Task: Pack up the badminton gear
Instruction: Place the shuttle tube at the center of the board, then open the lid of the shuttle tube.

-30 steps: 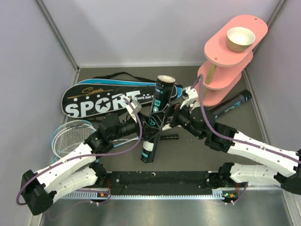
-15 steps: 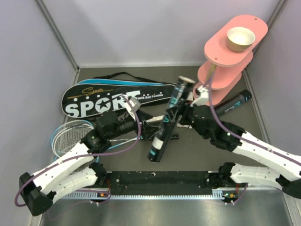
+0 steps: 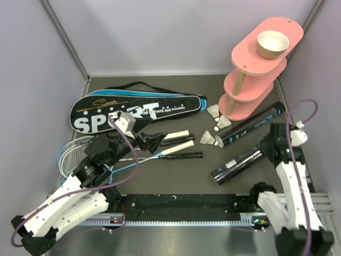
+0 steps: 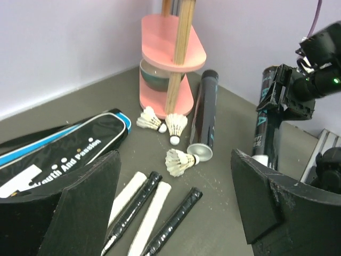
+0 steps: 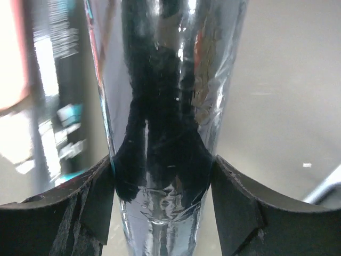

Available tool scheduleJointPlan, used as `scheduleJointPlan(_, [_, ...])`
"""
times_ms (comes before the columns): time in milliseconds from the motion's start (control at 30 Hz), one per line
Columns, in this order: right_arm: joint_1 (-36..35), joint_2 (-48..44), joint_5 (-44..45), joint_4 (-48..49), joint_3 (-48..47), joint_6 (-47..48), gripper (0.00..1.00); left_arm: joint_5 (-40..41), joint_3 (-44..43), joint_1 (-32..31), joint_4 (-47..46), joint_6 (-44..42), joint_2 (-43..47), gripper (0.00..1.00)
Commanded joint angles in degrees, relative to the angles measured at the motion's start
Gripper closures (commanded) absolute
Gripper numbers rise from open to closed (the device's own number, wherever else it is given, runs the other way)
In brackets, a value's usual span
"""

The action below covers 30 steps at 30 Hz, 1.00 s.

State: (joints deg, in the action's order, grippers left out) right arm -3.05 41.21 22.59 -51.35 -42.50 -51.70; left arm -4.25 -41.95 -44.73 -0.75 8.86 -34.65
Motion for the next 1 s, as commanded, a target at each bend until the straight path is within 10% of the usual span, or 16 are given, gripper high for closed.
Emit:
scheduleJointPlan(0, [18.3, 10.3, -7.9, 3.6, 0.7, 13.0, 0.70, -1.1, 0.0, 0.0, 0.5, 0.2, -0.9, 0.13])
scheduleJointPlan(300, [25.0, 27.4, 3.7, 12.9, -0.4, 8.0, 0.54, -0.9, -0.5, 0.0, 0.5, -2.5, -1.8, 0.13])
scheduleJointPlan(400, [26.4, 28.6, 2.0, 18.4, 0.2, 9.7, 0.38, -1.5, -0.8, 0.0, 0.5, -3.0, -3.0, 0.13])
scheduleJointPlan(467, [26.6, 28.6, 1.4, 20.1, 0.5, 10.7, 0.10, -1.8, -0.8, -0.1, 0.5, -3.1, -3.2, 0.13])
scheduleJointPlan(567, [26.6, 28.6, -1.5, 19.9, -2.7, 12.9, 0.01, -0.9, -0.6, -0.1, 0.5, -4.2, -3.1, 0.13])
scheduleJointPlan(733, [18.0, 25.5, 6.6, 16.4, -8.9, 13.7, 0.01, 0.1, 0.7, -0.1, -0.8, -5.3, -3.1, 0.13])
scheduleJointPlan(967, [11.1, 34.2, -4.6, 26.4, -13.7, 7.3, 0.01, 0.8, 2.0, -0.3, -2.1, -6.2, -3.2, 0.13])
